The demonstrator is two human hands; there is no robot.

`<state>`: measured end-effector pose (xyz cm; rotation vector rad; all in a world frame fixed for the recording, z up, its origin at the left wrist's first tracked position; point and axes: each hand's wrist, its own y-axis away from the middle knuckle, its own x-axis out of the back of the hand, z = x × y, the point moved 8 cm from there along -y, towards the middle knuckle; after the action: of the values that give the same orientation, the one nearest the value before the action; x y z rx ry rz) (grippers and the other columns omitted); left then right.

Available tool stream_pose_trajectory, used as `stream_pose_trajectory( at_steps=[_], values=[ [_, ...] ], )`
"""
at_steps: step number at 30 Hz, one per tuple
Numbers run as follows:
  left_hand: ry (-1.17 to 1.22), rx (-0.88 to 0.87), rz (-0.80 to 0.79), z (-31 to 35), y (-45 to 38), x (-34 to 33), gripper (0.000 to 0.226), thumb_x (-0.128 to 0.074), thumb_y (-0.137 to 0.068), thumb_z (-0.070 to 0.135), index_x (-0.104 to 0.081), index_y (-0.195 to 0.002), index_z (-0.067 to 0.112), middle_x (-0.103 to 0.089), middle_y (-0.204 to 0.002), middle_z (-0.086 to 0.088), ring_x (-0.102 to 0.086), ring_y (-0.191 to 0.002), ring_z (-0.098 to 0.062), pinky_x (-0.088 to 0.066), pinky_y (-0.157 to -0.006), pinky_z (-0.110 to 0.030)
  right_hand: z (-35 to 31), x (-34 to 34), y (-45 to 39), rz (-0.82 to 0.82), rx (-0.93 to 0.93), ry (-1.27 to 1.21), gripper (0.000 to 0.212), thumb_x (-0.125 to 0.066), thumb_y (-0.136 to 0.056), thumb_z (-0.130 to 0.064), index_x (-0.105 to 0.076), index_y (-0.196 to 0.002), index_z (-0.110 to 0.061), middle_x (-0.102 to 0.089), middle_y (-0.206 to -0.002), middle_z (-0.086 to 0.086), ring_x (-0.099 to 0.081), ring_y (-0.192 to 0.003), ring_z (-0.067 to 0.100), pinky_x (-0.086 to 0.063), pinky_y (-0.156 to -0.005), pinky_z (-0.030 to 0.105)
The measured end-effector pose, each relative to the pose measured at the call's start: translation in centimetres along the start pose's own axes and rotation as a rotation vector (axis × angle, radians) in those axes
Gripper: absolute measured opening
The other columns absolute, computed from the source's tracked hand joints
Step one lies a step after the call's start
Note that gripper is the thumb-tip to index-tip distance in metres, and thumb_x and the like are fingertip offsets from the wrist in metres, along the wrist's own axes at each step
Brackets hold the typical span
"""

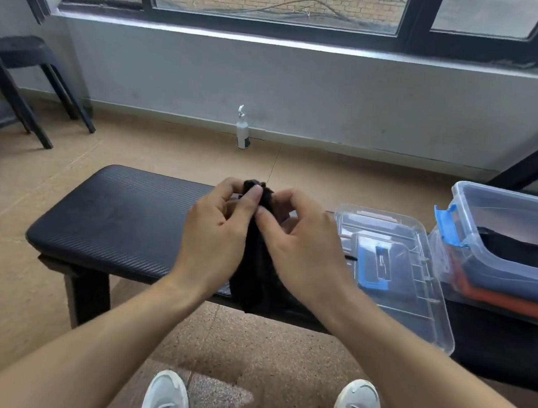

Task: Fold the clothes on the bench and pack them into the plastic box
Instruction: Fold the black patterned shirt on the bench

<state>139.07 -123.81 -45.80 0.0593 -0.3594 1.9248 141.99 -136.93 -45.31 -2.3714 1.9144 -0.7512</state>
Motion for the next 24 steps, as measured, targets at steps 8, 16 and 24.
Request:
stream_pose_trajectory(
  at_steps=[8,16,24],
  values=[
    [0.200,-0.030,-0.021,0.1,-0.6,1.7,0.021,-0.068,-0.086,0.032,-0.070,-0.098,0.015,-0.078,-0.081,-0.003,-0.076,-0.079,-0.017,-0.062,-0.070,-0.028,-0.2,-1.2,1.1,-0.408,-0.072,-0.418,0.051,-0.040,-0.101,0.010,-0.063,-0.126,-0.028,-0.072,-0.111,-0.011,-0.074,-0.097,0.013,-0.060,-0.083,0.027],
    [0.495,0.000,-0.200,0.6,-1.6,2.4,0.005,-0.073,-0.086,0.028,-0.074,-0.087,0.022,-0.074,-0.086,-0.001,-0.071,-0.081,-0.014,-0.059,-0.075,-0.022,1.5,2.7,-1.5,-0.289,0.175,0.126,0.031,-0.085,-0.080,-0.028,-0.071,-0.108,-0.028,-0.065,-0.118,-0.011,-0.059,-0.117,0.010,-0.049,-0.100,0.039],
    [0.728,0.074,-0.204,0.6,-2.4,4.3,0.008,-0.066,-0.084,0.021,-0.072,-0.088,0.018,-0.073,-0.086,-0.002,-0.070,-0.076,-0.012,-0.059,-0.076,-0.022,2.8,1.0,-0.5,-0.569,0.155,0.355,0.036,-0.080,-0.077,-0.054,-0.060,-0.075,-0.024,-0.063,-0.110,-0.018,-0.053,-0.114,0.006,-0.046,-0.100,0.042]
  ],
)
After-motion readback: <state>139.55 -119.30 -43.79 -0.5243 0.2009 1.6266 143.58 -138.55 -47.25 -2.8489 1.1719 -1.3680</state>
